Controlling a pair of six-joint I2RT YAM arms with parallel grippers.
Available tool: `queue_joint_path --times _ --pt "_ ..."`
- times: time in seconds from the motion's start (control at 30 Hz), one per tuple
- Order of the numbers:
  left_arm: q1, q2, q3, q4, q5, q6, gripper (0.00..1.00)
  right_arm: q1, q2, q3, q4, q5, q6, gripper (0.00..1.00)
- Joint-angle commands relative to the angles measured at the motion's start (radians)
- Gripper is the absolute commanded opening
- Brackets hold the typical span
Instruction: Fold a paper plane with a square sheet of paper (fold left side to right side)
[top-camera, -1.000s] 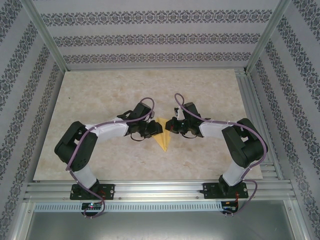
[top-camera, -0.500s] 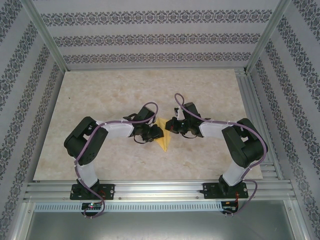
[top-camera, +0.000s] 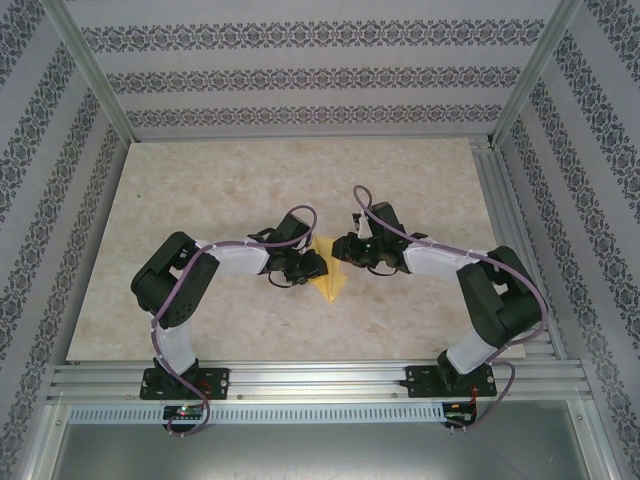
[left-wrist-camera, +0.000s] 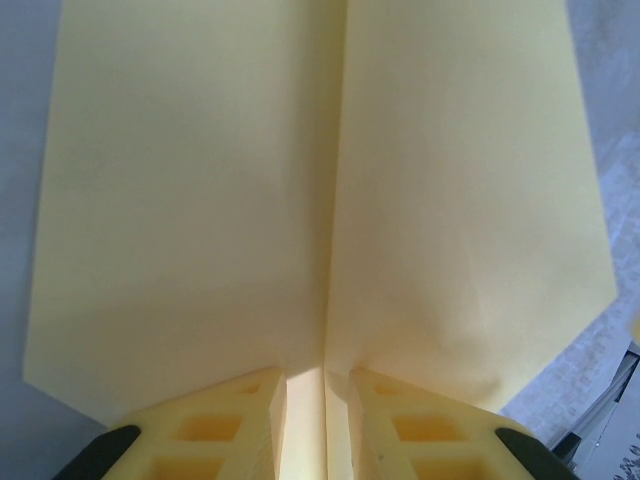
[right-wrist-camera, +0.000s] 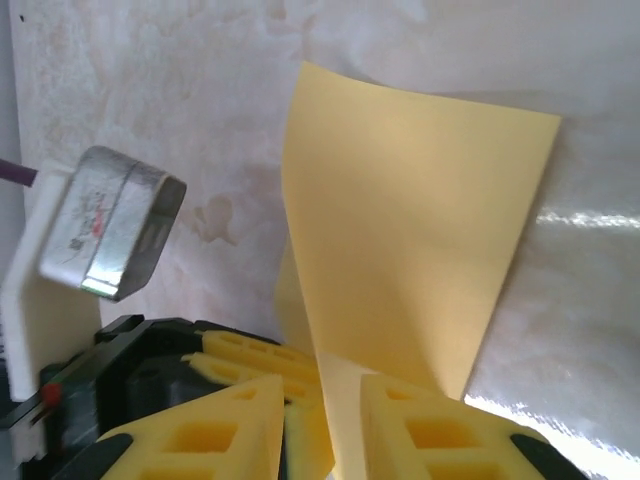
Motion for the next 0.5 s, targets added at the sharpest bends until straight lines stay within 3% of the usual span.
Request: queue_joint_path --times 0.0,0.2,0.47 --pt "-0.003 0.017 0.005 -0.008 -0.014 -0.005 0.26 0.041 -0.072 -0.014 -0.11 0.102 -0.032 0.29" --pt "-0.003 0.013 0.012 -0.021 -0.023 0.002 0.26 0.145 -0.052 -0.044 -0.08 0.144 0.04 0.3" --pt "-0.003 0.015 0.015 -0.026 -0.023 0.002 0.26 0.201 -0.077 -0.089 -0.078 0.228 0.054 0.3"
